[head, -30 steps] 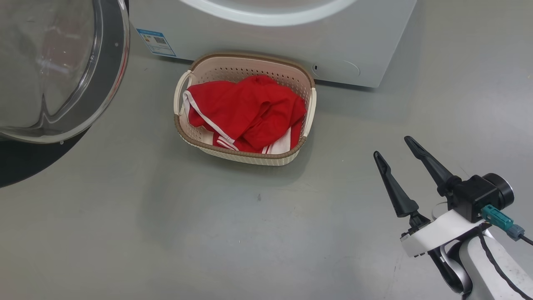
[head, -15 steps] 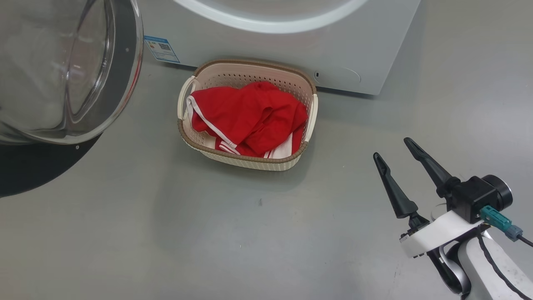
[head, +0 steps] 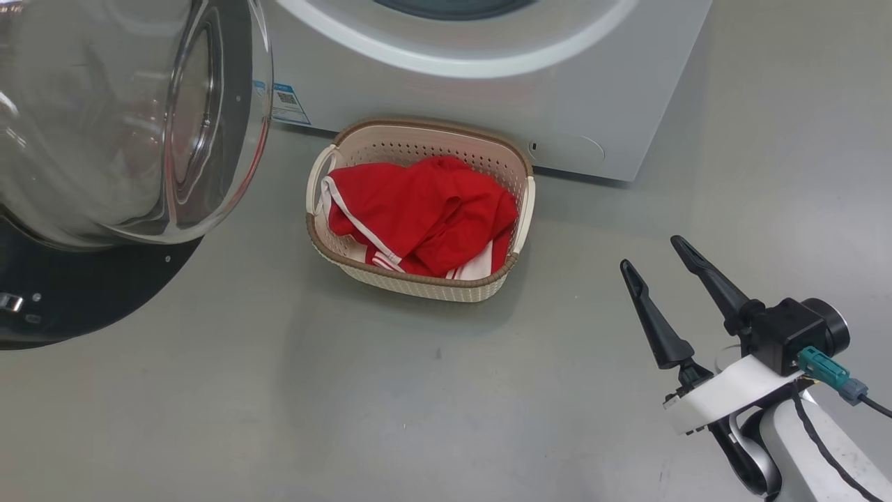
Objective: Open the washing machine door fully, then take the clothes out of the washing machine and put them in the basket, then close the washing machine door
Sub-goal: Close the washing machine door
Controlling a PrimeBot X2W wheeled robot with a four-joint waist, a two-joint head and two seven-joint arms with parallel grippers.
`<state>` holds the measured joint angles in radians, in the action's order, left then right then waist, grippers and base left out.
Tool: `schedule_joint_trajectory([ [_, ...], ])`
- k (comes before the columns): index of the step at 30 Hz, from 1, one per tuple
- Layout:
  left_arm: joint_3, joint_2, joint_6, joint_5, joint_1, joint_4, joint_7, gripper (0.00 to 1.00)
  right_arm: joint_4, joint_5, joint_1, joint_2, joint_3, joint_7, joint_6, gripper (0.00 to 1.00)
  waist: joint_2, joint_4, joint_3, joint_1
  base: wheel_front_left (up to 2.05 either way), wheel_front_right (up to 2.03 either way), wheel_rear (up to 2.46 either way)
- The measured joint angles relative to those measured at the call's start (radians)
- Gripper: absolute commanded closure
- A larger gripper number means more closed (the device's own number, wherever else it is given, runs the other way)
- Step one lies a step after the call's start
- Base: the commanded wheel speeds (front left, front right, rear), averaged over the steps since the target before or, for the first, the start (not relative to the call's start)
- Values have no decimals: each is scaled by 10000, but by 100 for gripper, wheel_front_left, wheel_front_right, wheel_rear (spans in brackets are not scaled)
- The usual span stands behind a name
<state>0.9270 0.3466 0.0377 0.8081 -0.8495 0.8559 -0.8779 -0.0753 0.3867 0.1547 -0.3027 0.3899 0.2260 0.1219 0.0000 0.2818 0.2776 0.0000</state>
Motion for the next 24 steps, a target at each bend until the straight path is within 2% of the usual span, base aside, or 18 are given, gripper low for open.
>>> schedule_joint_trajectory([
  [7,119,-393,-405,646,112,4,-1022,100,-75,2,-31,107,6,10,-8,0,0,120,-260,0,0,0,0],
  [11,754,-821,-560,1639,80,-81,-1367,100,-121,2,-54,142,44,54,-8,0,0,183,-381,0,0,0,0],
  [14,957,-876,-784,1950,81,-194,-1722,100,-119,2,-54,188,84,56,-8,0,0,203,-437,0,0,0,0],
  [18,1034,-955,-884,2194,90,-307,-1996,100,-123,2,-54,188,84,56,-8,0,0,207,-478,-1,0,0,0],
  [24,773,-1498,-1139,2217,229,-522,-2652,100,-173,2,-58,205,94,82,-10,0,1,211,-572,0,0,0,0],
])
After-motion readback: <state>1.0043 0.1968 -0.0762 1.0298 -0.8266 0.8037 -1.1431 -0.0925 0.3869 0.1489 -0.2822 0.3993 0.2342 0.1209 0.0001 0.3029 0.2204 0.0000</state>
